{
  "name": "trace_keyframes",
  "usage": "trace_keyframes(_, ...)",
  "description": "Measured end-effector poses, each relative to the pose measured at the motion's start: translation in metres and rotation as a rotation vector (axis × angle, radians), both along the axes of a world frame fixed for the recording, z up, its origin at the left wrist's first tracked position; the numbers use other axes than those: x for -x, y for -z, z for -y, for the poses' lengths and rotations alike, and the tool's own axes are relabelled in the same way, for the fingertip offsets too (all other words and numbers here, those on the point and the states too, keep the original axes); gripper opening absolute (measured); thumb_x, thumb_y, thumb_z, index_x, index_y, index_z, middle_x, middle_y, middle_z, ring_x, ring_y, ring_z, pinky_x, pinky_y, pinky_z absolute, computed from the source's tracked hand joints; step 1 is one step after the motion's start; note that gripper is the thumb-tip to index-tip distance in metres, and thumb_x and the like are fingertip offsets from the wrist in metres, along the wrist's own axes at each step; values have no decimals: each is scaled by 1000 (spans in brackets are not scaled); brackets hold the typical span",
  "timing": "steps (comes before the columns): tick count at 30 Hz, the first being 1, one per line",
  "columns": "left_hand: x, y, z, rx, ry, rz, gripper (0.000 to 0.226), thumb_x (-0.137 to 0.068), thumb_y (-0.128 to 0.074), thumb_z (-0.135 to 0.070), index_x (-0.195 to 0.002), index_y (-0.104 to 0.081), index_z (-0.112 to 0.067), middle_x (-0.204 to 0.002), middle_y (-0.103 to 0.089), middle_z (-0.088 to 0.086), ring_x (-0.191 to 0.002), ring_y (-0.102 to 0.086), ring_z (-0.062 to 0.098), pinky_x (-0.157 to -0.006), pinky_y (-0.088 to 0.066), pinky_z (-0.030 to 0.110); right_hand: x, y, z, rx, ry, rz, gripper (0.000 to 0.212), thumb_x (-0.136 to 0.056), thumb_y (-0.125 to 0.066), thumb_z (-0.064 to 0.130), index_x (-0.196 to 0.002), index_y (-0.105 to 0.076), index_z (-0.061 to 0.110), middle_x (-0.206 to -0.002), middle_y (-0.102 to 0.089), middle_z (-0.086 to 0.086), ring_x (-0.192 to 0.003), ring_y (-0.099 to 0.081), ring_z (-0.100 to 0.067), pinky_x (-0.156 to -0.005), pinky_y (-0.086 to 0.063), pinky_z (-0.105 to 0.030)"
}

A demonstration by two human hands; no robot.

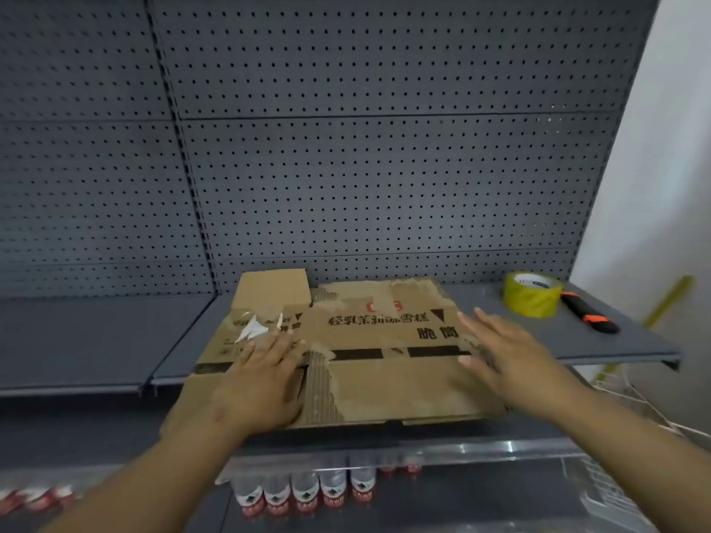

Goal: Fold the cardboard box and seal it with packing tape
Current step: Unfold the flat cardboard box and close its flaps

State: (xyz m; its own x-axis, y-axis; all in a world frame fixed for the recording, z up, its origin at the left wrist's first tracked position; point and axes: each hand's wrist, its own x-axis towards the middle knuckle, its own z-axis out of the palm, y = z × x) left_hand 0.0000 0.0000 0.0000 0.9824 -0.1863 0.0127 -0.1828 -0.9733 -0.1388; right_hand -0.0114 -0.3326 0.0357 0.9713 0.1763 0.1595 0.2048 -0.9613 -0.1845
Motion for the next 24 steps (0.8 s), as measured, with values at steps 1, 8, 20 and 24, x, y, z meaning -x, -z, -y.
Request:
trace_keyframes(1,-1,3,0,-17,-4,-10,85,-86,-39,-54,-149,10,-25,-158,15,1,-145,14,18,-117,7,37,-2,5,-2,38,10,-40,67,-92,-36,54,-148,-4,35,-159,-3,3,-146,-7,-19,-117,-12,-35)
trace_keyframes(8,-20,18,4,67,-51,5,81,-88,-42,-53,-148,8,-31,-159,7,-1,-146,6,18,-119,-2,38,-18,21,-17,116,39,-158,69,-91,-31,60,-149,-4,34,-160,-4,0,-146,-7,-23,-118,-12,-39)
trace_keyframes(20,-30,-3,16,317,-35,112,62,-96,-40,-21,-139,-14,-58,-158,-15,3,-139,-28,29,-107,-34,38,-27,-11,-11,24,105,-167,64,-93,-30,57,-148,-5,37,-159,-5,-1,-146,-6,-26,-116,-11,-40)
trace_keyframes(24,-45,-21,9,466,-36,167,86,-86,-43,7,-133,-25,-63,-152,-30,0,-114,-57,26,-81,-50,33,-37,-38,0,-75,149,-166,61,-94,-27,56,-149,-11,34,-158,-16,-8,-145,-13,-27,-116,-15,-38)
